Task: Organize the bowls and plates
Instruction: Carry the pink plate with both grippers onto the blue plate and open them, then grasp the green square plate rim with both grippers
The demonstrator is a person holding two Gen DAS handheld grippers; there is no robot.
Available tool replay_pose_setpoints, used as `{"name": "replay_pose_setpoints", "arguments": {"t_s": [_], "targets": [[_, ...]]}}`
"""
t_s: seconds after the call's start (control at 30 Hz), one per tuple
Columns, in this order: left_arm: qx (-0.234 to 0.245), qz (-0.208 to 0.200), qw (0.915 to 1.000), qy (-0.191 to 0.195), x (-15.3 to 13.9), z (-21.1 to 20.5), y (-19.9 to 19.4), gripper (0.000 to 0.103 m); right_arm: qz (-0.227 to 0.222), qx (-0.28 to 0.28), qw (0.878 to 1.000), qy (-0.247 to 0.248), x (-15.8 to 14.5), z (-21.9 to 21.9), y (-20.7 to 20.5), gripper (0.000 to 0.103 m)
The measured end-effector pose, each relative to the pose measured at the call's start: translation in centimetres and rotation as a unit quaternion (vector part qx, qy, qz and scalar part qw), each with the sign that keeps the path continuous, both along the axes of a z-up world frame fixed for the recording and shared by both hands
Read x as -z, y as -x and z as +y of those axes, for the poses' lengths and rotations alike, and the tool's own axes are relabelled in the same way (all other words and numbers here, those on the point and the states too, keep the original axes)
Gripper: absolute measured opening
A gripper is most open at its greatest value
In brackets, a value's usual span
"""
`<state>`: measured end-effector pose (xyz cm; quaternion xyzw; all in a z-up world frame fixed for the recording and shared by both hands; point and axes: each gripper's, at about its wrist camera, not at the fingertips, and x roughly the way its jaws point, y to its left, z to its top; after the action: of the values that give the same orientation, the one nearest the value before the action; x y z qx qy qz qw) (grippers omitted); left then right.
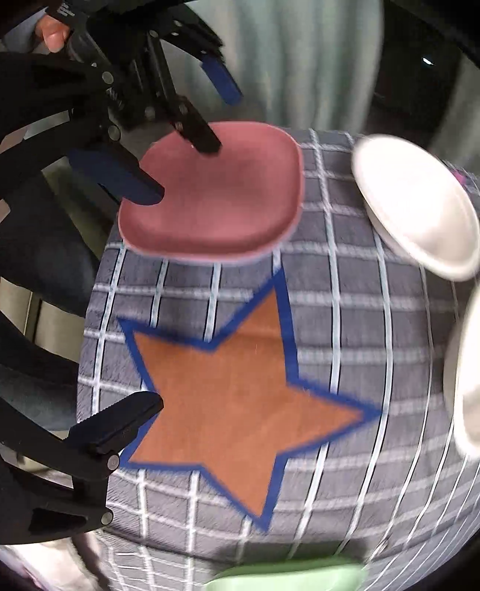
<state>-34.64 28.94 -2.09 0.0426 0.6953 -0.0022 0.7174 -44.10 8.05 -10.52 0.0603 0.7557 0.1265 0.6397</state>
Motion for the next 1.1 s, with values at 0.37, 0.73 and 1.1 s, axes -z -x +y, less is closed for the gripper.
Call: {"name": "replay_pose_setpoints", "arguments": {"t_s": [0.37, 0.73, 1.1], "targets": [[0.078, -0.004, 0.9967, 0.02, -1.7, -5.4, -0.1, 0.08, -0.01, 0.064, 0.998, 0.014, 0.2, -4.8, 1.2, 0.102], [0.12, 0.014, 0.9923, 0.029, -2.0, -11.5, -0.8, 0.08, -0.022, 0.113, 0.993, 0.027, 0.9, -14.0, -0.5, 0.102], [0.083, 0.045, 0.9955, 0.011, -1.6, -17.8, -4.8, 0.08, -0.047, 0.082, 0.995, 0.03, -0.5, -28.0, -9.0, 0.102]]}}
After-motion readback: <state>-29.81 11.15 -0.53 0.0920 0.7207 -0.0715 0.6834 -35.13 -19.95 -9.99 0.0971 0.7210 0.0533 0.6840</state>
